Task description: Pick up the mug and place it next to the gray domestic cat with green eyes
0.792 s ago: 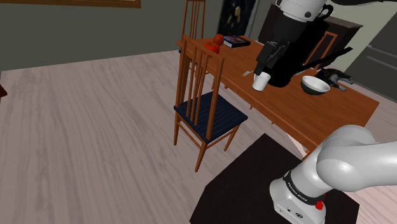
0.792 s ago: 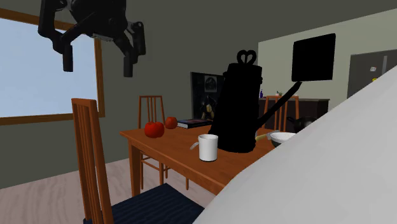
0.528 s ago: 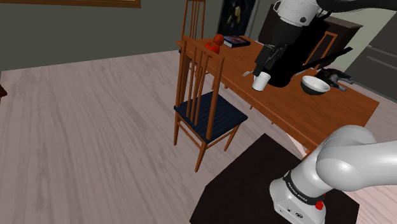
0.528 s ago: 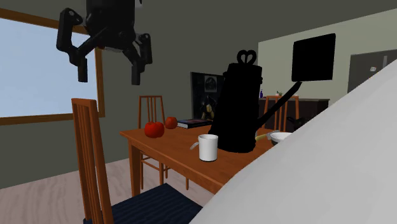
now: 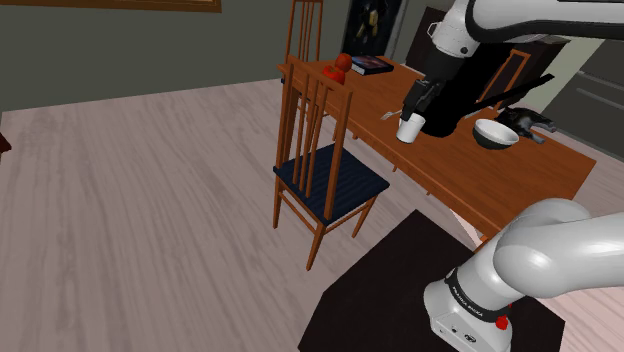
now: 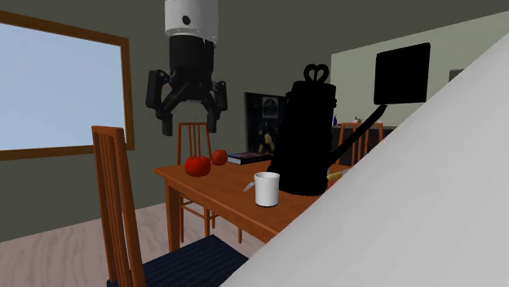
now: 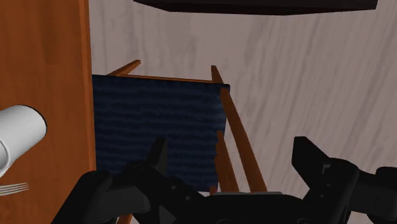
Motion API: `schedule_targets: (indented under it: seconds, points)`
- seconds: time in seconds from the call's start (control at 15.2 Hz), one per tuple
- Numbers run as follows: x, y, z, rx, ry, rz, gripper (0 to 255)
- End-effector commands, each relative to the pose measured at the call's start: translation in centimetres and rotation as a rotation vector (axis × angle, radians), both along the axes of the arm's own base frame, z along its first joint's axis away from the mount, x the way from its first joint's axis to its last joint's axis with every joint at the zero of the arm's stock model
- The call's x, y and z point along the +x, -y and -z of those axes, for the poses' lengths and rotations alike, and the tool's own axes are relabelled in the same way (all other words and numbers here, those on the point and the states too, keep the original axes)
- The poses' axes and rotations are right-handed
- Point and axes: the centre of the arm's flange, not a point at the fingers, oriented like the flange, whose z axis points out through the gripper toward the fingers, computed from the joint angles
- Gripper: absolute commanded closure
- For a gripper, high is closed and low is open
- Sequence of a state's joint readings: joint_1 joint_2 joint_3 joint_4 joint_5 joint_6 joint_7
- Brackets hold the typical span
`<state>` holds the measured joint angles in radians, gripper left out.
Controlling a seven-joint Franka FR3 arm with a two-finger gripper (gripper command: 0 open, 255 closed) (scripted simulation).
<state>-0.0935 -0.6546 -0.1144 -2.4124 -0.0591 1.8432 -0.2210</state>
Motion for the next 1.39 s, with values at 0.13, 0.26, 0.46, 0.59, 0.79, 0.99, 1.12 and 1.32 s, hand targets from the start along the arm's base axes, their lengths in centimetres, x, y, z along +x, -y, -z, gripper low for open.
schedule_targets:
  seconds: [0.13,0.26,0.46,0.59,0.79,0.99,1.12,1.32]
  points:
    - [1.6,4.2,2.5,-0.009,0.001,0.001,0]
    - [2.3,6.4,3.6,-0.014,0.002,0.002,0]
    - [3.5,9.7,5.3,-0.020,0.002,0.003,0]
    - [4.3,11.9,6.4,-0.024,0.003,0.004,0]
    - [5.4,15.2,8.1,-0.030,0.003,0.005,0]
    - [6.6,18.5,9.7,-0.037,0.004,0.007,0]
    - [7.3,20.7,10.8,-0.041,0.004,0.008,0]
    - [8.5,24.0,12.4,-0.047,0.004,0.009,0]
